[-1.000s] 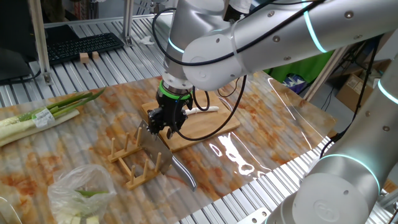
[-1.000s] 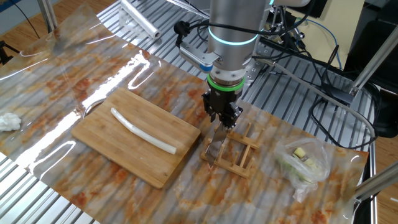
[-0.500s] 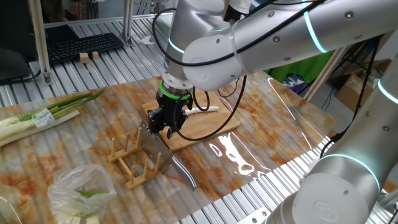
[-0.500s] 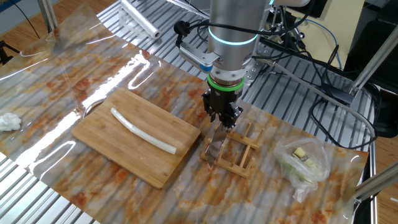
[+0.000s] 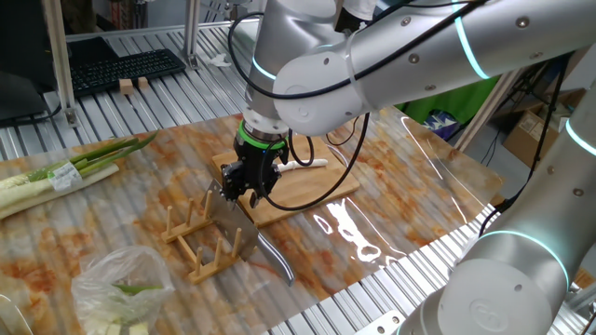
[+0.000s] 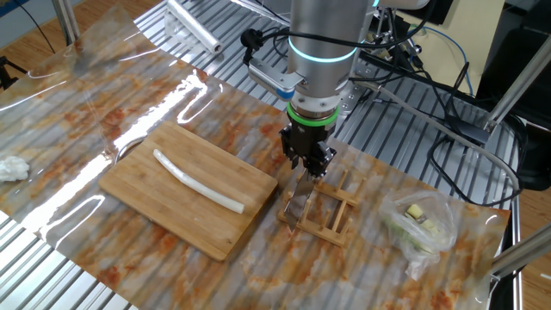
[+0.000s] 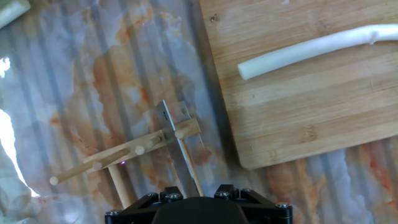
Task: Chop the scallions
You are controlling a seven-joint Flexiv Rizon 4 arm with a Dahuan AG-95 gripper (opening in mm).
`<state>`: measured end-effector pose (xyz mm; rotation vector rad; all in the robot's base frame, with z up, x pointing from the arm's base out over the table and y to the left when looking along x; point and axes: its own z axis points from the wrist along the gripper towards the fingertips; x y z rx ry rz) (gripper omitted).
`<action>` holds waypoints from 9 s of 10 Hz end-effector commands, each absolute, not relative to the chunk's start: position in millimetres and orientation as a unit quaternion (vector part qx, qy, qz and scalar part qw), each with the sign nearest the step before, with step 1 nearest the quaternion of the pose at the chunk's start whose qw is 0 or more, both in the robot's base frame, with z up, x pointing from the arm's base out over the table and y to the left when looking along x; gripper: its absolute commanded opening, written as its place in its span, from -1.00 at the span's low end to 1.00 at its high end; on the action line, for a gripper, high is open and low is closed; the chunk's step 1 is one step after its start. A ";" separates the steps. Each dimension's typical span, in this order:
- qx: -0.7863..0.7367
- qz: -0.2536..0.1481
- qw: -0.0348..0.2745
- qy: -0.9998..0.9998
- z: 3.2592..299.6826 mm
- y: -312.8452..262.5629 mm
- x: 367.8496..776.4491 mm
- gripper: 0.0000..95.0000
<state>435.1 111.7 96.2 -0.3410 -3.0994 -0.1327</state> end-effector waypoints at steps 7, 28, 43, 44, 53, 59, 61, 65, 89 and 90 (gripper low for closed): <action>-0.136 -0.040 0.006 -0.990 96.2 111.6 435.1 -0.60; -0.127 -0.047 0.024 -0.990 71.2 113.9 426.1 -0.60; -0.114 -0.047 0.020 -0.992 41.7 123.8 429.4 -0.60; -0.113 -0.048 0.020 -0.992 40.9 124.0 429.5 -0.60; -0.118 -0.060 0.020 -0.991 30.0 127.4 428.9 -0.60; -0.111 -0.061 0.021 -0.992 28.8 131.6 425.1 -1.00; -0.112 -0.062 0.020 -0.992 28.3 131.7 425.3 -1.00; -0.118 -0.046 0.018 -0.992 33.9 132.4 428.0 -1.00; -0.140 -0.037 0.034 -0.989 131.4 110.0 460.6 -1.00; -0.135 -0.033 0.034 -0.990 135.2 108.4 462.7 -1.00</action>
